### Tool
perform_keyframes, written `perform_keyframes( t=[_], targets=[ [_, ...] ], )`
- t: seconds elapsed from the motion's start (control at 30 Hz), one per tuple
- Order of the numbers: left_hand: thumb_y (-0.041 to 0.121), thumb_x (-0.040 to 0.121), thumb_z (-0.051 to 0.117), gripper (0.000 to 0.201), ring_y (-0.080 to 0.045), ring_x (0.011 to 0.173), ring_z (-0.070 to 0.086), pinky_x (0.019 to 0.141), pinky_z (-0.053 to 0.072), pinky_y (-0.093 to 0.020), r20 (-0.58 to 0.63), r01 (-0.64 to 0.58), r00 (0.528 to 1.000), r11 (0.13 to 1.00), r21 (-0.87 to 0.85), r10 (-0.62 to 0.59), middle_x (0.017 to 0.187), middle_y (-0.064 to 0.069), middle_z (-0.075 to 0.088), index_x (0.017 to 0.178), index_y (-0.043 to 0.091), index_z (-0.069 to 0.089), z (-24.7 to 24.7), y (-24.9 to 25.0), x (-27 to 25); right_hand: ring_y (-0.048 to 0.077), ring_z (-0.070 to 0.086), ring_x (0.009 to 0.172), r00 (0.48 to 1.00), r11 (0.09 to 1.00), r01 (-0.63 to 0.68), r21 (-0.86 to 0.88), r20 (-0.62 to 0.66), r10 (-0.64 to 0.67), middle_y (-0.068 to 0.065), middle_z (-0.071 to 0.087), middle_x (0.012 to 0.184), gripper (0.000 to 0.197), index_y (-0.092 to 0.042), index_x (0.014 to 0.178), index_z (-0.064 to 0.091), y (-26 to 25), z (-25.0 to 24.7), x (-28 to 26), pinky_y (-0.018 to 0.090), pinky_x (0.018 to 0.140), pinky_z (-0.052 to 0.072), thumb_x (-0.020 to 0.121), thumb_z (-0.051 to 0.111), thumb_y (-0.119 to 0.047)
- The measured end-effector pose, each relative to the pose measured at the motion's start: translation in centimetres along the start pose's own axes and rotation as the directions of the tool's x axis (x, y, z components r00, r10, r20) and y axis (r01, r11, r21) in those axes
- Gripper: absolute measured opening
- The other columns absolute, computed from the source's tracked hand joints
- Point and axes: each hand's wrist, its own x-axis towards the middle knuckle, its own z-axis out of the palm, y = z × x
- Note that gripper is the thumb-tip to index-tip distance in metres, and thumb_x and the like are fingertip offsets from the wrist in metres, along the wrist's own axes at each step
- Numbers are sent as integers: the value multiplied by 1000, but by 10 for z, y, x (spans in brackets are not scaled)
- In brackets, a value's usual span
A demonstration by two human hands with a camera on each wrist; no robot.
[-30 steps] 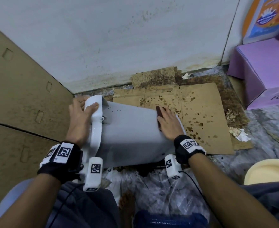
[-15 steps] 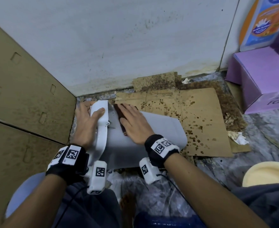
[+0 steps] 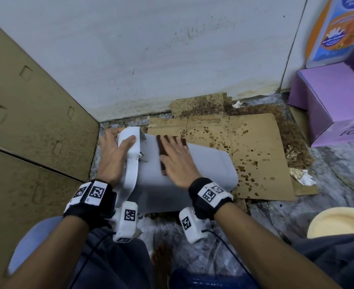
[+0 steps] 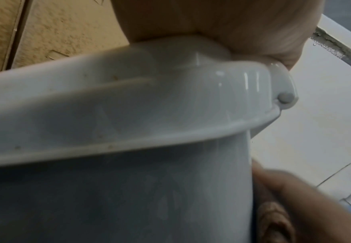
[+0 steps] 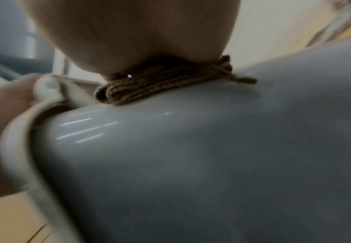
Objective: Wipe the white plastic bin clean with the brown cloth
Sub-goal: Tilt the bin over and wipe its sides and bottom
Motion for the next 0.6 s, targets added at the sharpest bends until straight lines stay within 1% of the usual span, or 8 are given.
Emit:
perform_keyframes(
  t=[0.03, 0.1, 0.17, 0.27, 0.37, 0.4, 0.53, 0.6],
  targets=[
    [49, 81, 52, 44, -16, 120, 42, 104, 34, -38, 6, 0, 1000, 1000, 7, 0, 126, -4, 37, 119, 26, 44, 0, 0, 0, 23, -10, 149, 998, 998, 55, 21, -7, -55, -1, -1, 163, 55, -20, 151, 25, -10, 2, -4, 46, 120, -1, 99, 22, -38],
    [49, 82, 51, 44, -15, 117, 43, 103, 35, -38, 10, -8, 1000, 1000, 3, 8, 125, -4, 37, 118, 26, 43, 0, 0, -2, 17, -7, 149, 990, 983, 139, 118, -47, -134, -4, 3, 162, 54, -26, 152, 18, -24, 3, -16, 37, 118, -3, 100, 30, -28],
    [49, 82, 52, 42, -15, 115, 43, 105, 36, -39, 5, -14, 1000, 1000, -1, 14, 124, -4, 37, 116, 26, 44, -1, -1, -2, 14, -5, 149, 978, 965, 206, 161, -75, -196, -6, 6, 162, 57, -28, 152, 18, -29, 1, -25, 33, 117, -3, 98, 34, -22],
    [50, 82, 53, 39, -15, 116, 43, 110, 38, -46, 5, -8, 1000, 1000, -8, 8, 121, -2, 37, 114, 29, 45, -1, -2, -1, 13, -7, 149, 978, 963, 209, 172, -30, -207, -6, 4, 162, 58, -31, 152, 18, -25, 0, -19, 35, 117, -4, 97, 34, -21],
    [53, 80, 54, 29, -17, 119, 43, 112, 37, -50, 8, -22, 1000, 1000, -18, 22, 120, -1, 36, 104, 41, 44, -2, -4, -3, 14, -8, 149, 977, 969, 207, 136, 18, -211, -5, 0, 162, 59, -33, 152, 14, -24, -6, -5, 38, 120, -2, 97, 31, -22],
    [52, 80, 54, 27, -17, 120, 42, 113, 35, -50, 9, -24, 1000, 1000, -13, 25, 120, -1, 36, 103, 42, 44, -2, -4, -4, 15, -9, 149, 976, 970, 213, 121, 26, -217, -5, -1, 162, 59, -33, 152, 12, -23, -8, -2, 40, 120, -1, 97, 30, -22],
    [48, 83, 52, 40, -18, 119, 43, 112, 36, -49, 2, 1, 1000, 1000, -8, -1, 122, -3, 37, 116, 26, 45, -3, -1, -2, 15, -10, 148, 969, 967, 238, 95, 36, -243, -6, -3, 162, 60, -34, 152, 9, -19, -7, 0, 41, 121, -1, 98, 31, -21],
    [48, 83, 51, 43, -17, 118, 43, 112, 36, -48, -3, 8, 1000, 1000, -1, -8, 122, -3, 38, 118, 24, 45, -4, -1, -1, 13, -11, 148, 965, 964, 258, 67, 21, -260, -7, -3, 162, 60, -35, 152, 10, -17, -2, -7, 40, 121, -2, 98, 32, -21]
  ],
)
